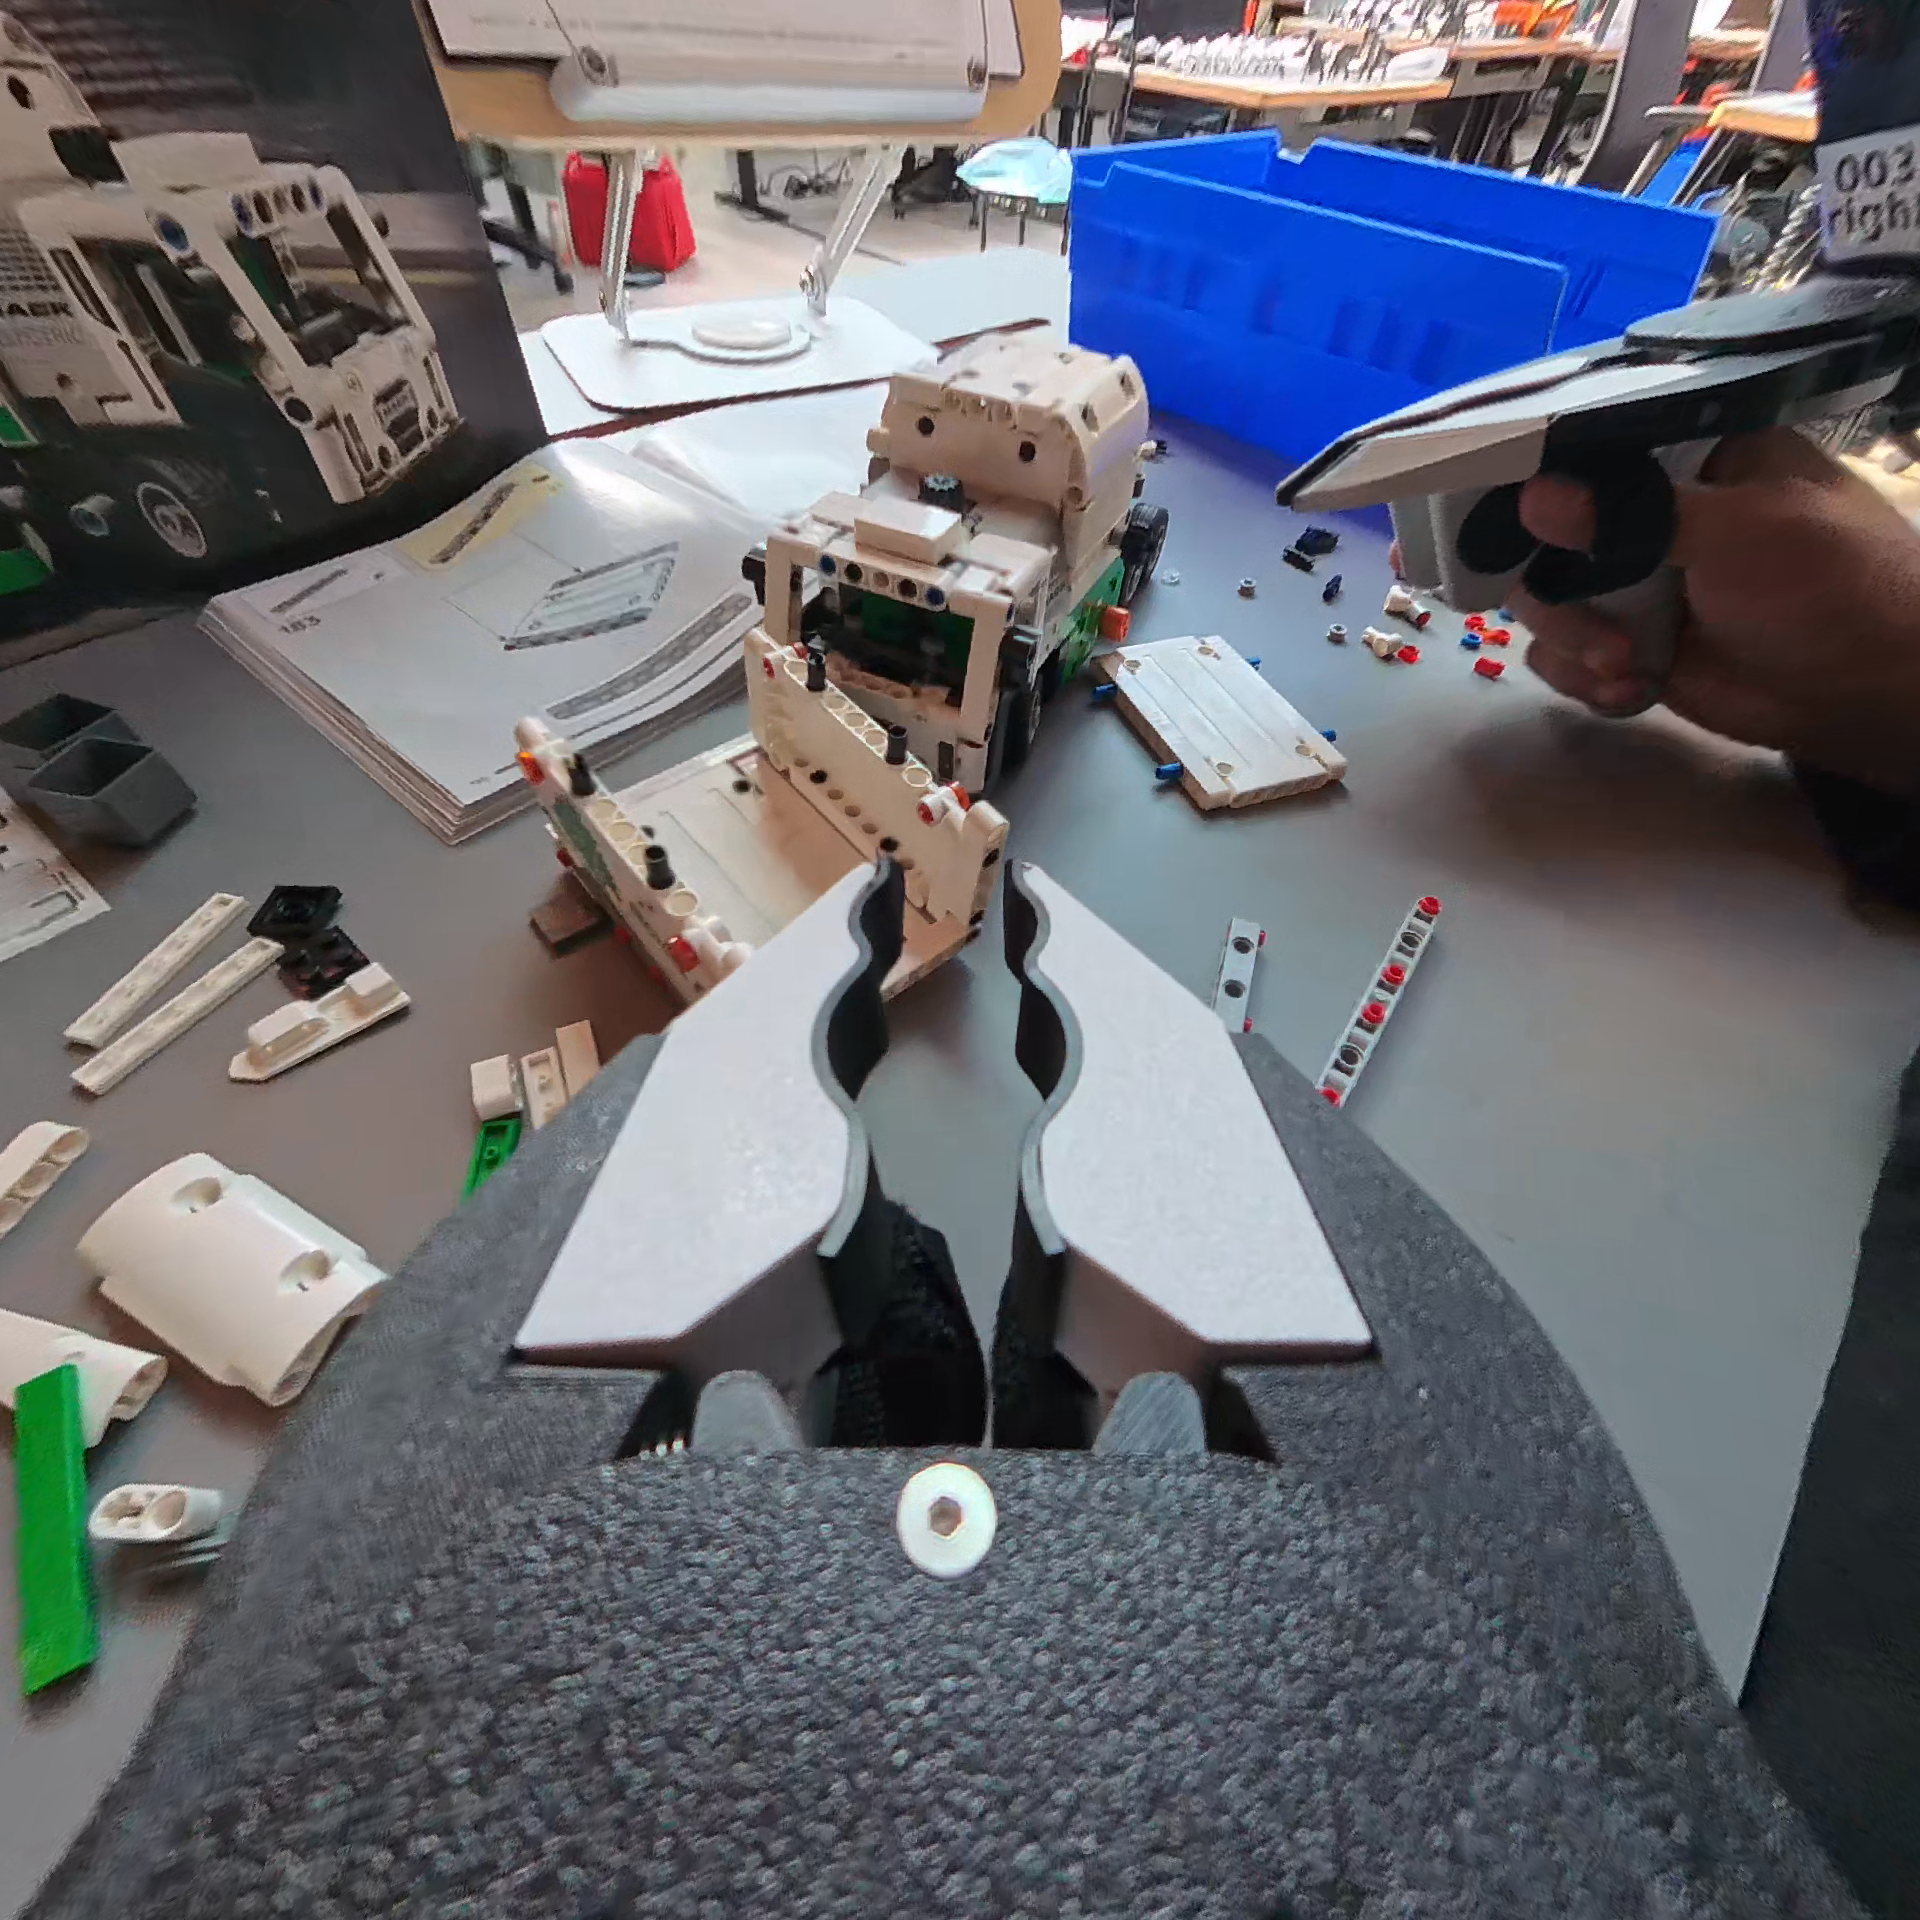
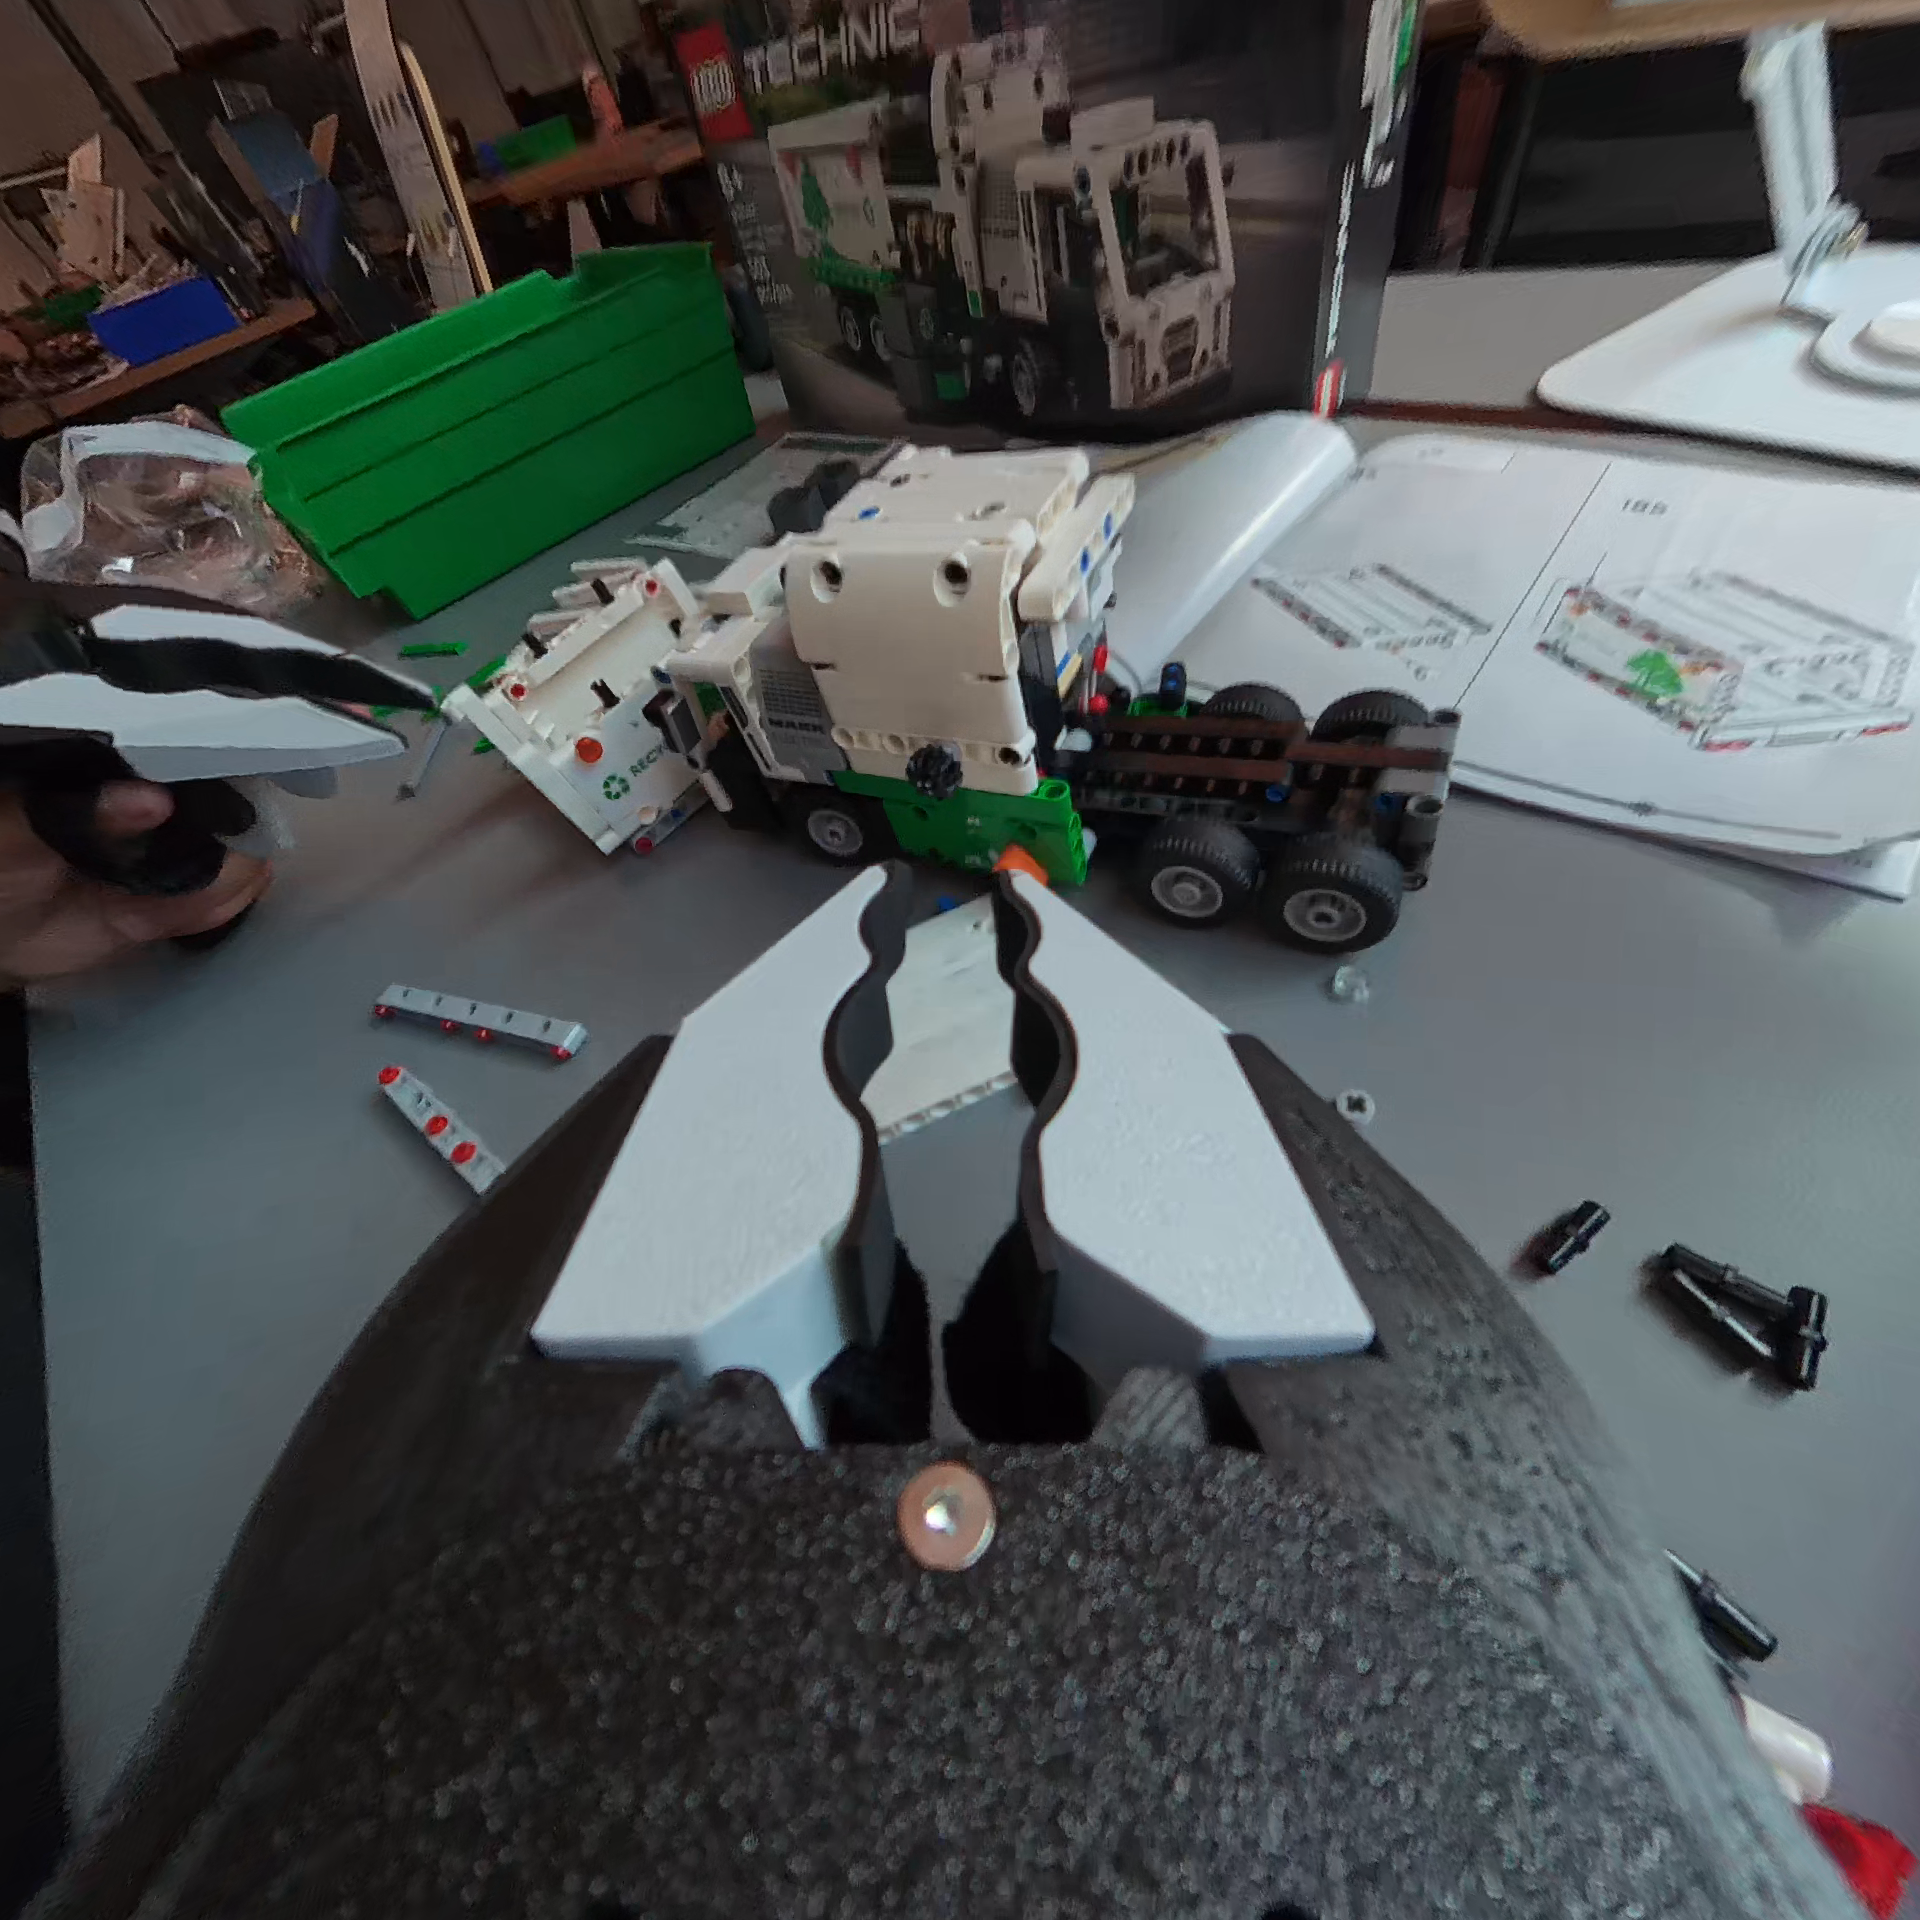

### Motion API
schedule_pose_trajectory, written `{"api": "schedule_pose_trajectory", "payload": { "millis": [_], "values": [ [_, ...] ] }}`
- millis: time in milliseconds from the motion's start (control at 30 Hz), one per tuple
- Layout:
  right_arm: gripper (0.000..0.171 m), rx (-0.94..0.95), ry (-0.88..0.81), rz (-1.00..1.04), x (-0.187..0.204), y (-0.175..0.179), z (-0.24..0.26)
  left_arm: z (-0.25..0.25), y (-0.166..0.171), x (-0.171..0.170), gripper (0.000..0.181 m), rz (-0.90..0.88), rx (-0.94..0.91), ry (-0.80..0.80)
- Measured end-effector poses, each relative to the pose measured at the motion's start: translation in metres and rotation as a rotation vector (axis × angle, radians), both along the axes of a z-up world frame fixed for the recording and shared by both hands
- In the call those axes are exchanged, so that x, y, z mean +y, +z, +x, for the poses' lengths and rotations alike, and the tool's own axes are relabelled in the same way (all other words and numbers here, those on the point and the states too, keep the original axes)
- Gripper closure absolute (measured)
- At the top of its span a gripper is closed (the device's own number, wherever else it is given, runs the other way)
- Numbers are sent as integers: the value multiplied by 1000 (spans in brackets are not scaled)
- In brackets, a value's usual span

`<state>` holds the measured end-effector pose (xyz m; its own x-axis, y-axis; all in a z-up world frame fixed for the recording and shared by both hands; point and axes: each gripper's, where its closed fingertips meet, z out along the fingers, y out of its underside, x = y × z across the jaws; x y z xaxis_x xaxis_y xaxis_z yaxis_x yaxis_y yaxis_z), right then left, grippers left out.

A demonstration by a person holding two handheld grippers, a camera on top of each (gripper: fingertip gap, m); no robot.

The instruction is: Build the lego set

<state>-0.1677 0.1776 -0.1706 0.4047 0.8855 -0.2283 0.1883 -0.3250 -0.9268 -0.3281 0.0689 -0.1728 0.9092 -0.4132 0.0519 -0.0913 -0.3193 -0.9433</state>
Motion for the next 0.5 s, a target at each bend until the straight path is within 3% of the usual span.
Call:
{"api": "schedule_pose_trajectory", "payload": {
  "millis": [133, 267, 333, 500],
  "values": [
    [129, -203, 209, -71, -21, -20, 9, 49, -12, 10, 160, -143, 47, -88],
    [137, -375, 343, -56, -42, -45, 19, 95, -29, 27, 153, -248, 97, -147],
    [137, -362, 383, -79, -54, -50, 15, 109, -35, 34, 153, -273, 98, -174],
    [136, -439, 371, -48, -62, -61, 8, 99, -40, 36, 151, -300, 157, -151]
  ]
}}
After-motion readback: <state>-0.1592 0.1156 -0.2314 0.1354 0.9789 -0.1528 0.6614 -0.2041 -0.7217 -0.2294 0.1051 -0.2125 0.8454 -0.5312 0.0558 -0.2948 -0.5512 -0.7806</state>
